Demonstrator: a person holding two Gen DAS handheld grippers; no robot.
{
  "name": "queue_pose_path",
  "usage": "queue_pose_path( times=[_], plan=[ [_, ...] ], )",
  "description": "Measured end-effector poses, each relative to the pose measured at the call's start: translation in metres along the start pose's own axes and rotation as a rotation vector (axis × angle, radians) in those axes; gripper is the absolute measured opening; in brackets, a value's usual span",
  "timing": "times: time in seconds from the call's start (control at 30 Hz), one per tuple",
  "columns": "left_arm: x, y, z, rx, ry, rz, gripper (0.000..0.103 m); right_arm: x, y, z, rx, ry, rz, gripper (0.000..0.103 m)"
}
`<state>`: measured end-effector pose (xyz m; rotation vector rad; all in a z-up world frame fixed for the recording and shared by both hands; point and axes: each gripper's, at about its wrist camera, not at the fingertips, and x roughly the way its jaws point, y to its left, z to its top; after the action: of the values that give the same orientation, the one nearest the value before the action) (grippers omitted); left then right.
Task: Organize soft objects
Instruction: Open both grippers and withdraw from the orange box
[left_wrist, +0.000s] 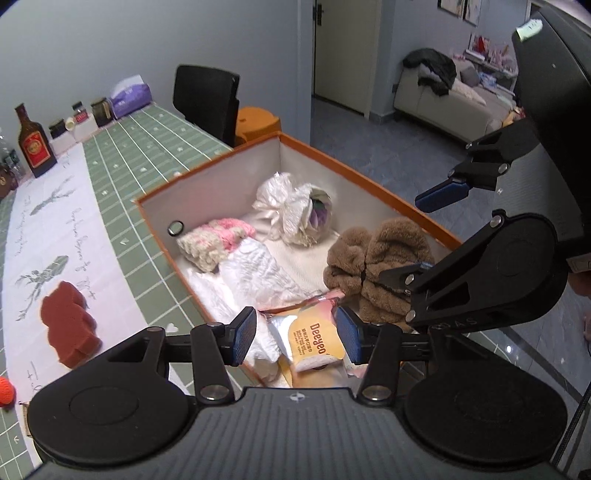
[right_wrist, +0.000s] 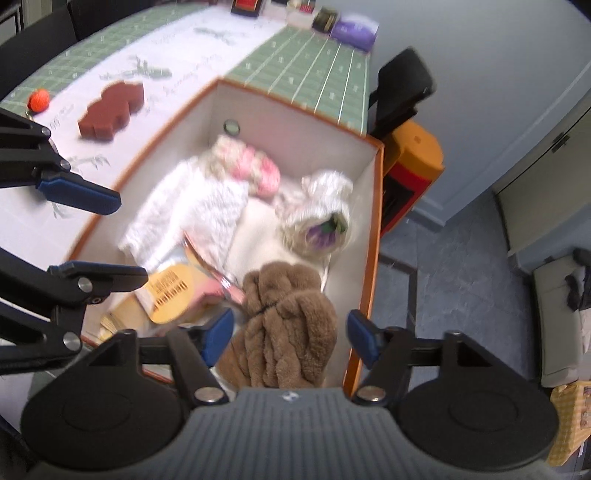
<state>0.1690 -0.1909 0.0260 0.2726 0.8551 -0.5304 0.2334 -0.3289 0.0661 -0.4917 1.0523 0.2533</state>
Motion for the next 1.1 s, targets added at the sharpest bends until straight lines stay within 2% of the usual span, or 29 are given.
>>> queue_pose_path(
  times=[0.23,0.4,0.53,0.7,0.87,1.0,1.1],
  plan=[
    [-0.046,0.016,-0.022,-0.045,-0.132,0.037,0.058,-0.032,0.027,0.001,0.045,-0.105,0.02,0.069],
    [-0.079,0.04,-0.052,-0.128,-0.25,0.094,0.058,-0.05,0.056,-0.001,0.135,-0.223,0.1,0.069],
    [-0.098,0.061,-0.085,-0.201,-0.31,0.13,0.058,-0.055,0.09,-0.005,0.18,-0.305,0.193,0.069],
    [-0.108,0.086,-0.134,-0.282,-0.306,0.198,0.058,-0.049,0.141,-0.009,0.172,-0.356,0.265,0.069],
    [-0.116,0.109,-0.175,-0.39,-0.316,0.233,0.058,-0.035,0.179,-0.016,0.24,-0.366,0.35,0.069],
    [-0.112,0.121,-0.2,-0.424,-0.273,0.255,0.058,-0.025,0.204,-0.018,0.266,-0.357,0.372,0.069],
    [-0.111,0.126,-0.215,-0.44,-0.276,0.263,0.058,-0.018,0.216,-0.02,0.282,-0.354,0.364,0.069]
  ],
)
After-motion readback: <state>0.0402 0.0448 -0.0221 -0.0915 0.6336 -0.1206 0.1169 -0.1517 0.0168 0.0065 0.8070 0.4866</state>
